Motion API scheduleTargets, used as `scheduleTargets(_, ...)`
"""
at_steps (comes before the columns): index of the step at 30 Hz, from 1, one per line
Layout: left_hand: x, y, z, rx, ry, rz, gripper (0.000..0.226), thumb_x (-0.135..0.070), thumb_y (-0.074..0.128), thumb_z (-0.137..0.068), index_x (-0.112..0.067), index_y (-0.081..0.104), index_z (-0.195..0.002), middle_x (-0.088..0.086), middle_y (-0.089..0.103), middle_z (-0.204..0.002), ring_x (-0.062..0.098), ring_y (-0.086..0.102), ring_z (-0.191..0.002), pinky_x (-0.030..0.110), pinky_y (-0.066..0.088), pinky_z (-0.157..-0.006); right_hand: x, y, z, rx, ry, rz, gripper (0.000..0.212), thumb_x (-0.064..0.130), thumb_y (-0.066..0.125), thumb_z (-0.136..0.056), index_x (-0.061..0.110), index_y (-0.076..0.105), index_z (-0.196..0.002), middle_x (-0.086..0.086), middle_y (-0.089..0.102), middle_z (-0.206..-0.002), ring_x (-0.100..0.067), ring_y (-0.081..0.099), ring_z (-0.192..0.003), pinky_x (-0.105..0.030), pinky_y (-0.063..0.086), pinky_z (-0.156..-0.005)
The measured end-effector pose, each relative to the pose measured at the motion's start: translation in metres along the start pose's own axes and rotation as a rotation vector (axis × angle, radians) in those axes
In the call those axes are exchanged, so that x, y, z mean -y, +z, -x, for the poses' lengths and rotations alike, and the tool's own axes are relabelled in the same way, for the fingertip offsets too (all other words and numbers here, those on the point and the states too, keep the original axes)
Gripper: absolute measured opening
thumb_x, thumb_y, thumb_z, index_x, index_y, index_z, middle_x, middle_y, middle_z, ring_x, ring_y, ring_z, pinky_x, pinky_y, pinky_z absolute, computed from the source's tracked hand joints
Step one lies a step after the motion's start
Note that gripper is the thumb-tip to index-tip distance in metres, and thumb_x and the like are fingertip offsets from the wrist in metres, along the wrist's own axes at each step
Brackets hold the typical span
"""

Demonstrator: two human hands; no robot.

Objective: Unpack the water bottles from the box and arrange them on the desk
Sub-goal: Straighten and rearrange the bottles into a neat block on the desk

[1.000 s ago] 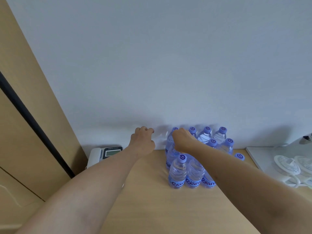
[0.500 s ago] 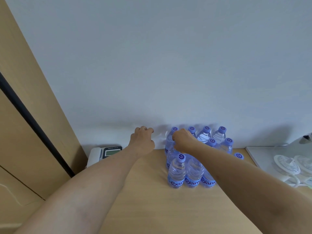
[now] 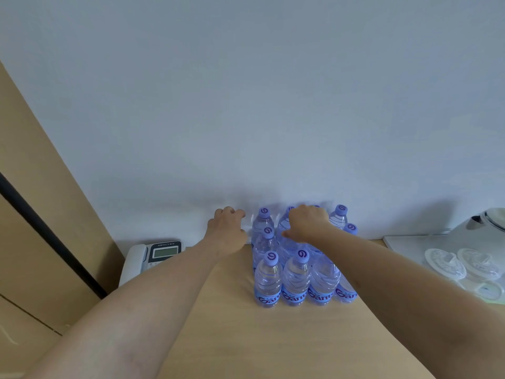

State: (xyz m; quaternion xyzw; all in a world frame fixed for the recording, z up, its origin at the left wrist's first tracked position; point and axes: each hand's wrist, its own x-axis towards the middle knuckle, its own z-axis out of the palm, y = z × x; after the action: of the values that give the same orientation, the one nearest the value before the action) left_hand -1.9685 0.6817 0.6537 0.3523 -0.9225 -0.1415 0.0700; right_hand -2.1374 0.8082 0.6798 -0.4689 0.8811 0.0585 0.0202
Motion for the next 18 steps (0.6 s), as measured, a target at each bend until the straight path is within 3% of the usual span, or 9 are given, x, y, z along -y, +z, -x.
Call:
scheduleTargets(2,-0.005,0.003,-0.001,0.004,-0.006,-0.001,0.050,-0.017,0.050,-0.086,-0.020,0.046,-0.136,0.008,0.047,-0.133,0.029,0.038,-0.123,0.039,0.040,-0.095,-0.005,0.006,0.002,0.071,0.022,-0.030,0.037,0.050,0.062,-0.084,0.018,0.049,-0.071,0.000,0.047,-0.075,-0.024,0.054,-0.073,-0.030,0.041,-0.059)
scheduleTargets(7,-0.019,0.008,-0.002,0.002,0.001,-0.005,0.050,-0.018,0.051,-0.086,-0.020,0.047,-0.135,0.008,0.047,-0.132,0.030,0.038,-0.122,0.039,0.041,-0.092,-0.006,0.009,-0.003,0.087,-0.050,-0.120,0.034,0.020,0.066,-0.082,0.015,0.044,-0.057,-0.004,0.049,-0.066,-0.018,0.044,-0.052,-0.023,0.030,-0.040)
scheduleTargets(10,-0.025,0.008,-0.005,-0.015,0.014,-0.019,0.047,-0.019,0.050,-0.087,-0.020,0.047,-0.134,0.008,0.048,-0.132,0.030,0.039,-0.122,0.039,0.041,-0.092,-0.007,0.006,-0.001,0.127,-0.073,-0.105,0.023,0.005,0.061,-0.079,0.010,0.050,-0.059,-0.006,0.050,-0.063,-0.028,0.054,-0.061,-0.025,0.032,-0.040)
scheduleTargets(11,-0.027,0.008,-0.005,-0.019,0.013,-0.021,0.047,-0.020,0.049,-0.088,-0.020,0.047,-0.134,0.008,0.047,-0.132,0.029,0.039,-0.122,0.039,0.040,-0.091,-0.008,0.005,-0.001,0.125,-0.090,-0.108,0.011,0.001,0.057,-0.077,0.006,0.060,-0.068,-0.010,0.057,-0.070,-0.032,0.060,-0.070,-0.028,0.041,-0.042)
scheduleTargets(12,-0.028,0.008,-0.005,-0.021,0.011,-0.023,0.046,-0.020,0.049,-0.088,-0.020,0.047,-0.134,0.008,0.047,-0.132,0.029,0.039,-0.122,0.039,0.040,-0.091,-0.010,0.004,-0.002,0.132,-0.092,-0.128,0.017,-0.001,0.056,-0.077,0.003,0.070,-0.085,-0.015,0.065,-0.084,-0.034,0.065,-0.080,-0.034,0.051,-0.050)
scheduleTargets(14,-0.030,0.009,-0.005,-0.021,0.008,-0.026,0.046,-0.020,0.048,-0.088,-0.020,0.048,-0.134,0.007,0.047,-0.132,0.029,0.039,-0.122,0.038,0.040,-0.091,-0.010,0.004,-0.002,0.151,-0.126,-0.146,0.024,0.006,0.065,-0.077,0.004,0.072,-0.099,-0.016,0.069,-0.098,-0.029,0.067,-0.086,-0.041,0.058,-0.064)
scheduleTargets(15,-0.030,0.009,-0.006,-0.020,0.009,-0.026,0.046,-0.020,0.048,-0.088,-0.020,0.048,-0.134,0.007,0.047,-0.132,0.028,0.039,-0.122,0.038,0.040,-0.091,-0.011,0.005,-0.002,0.128,-0.143,-0.144,0.015,0.017,0.073,-0.076,0.006,0.070,-0.086,-0.011,0.067,-0.087,-0.023,0.065,-0.075,-0.037,0.055,-0.056)
scheduleTargets(16,-0.031,0.010,-0.006,-0.020,0.009,-0.026,0.046,-0.020,0.048,-0.088,-0.020,0.047,-0.134,0.007,0.047,-0.132,0.028,0.039,-0.122,0.038,0.039,-0.091,-0.011,0.005,-0.002,0.110,-0.116,-0.160,0.025,0.029,0.077,-0.075,0.010,0.061,-0.070,-0.005,0.060,-0.074,-0.017,0.056,-0.062,-0.031,0.045,-0.046)
scheduleTargets(18,-0.032,0.010,-0.006,-0.018,0.007,-0.023,0.046,-0.020,0.048,-0.088,-0.020,0.047,-0.134,0.006,0.047,-0.133,0.028,0.038,-0.123,0.038,0.040,-0.092,-0.011,0.008,-0.004,0.056,-0.095,-0.176,0.042,0.038,0.072,-0.081,0.016,0.043,-0.060,-0.001,0.048,-0.066,-0.013,0.042,-0.052,-0.026,0.029,-0.041)
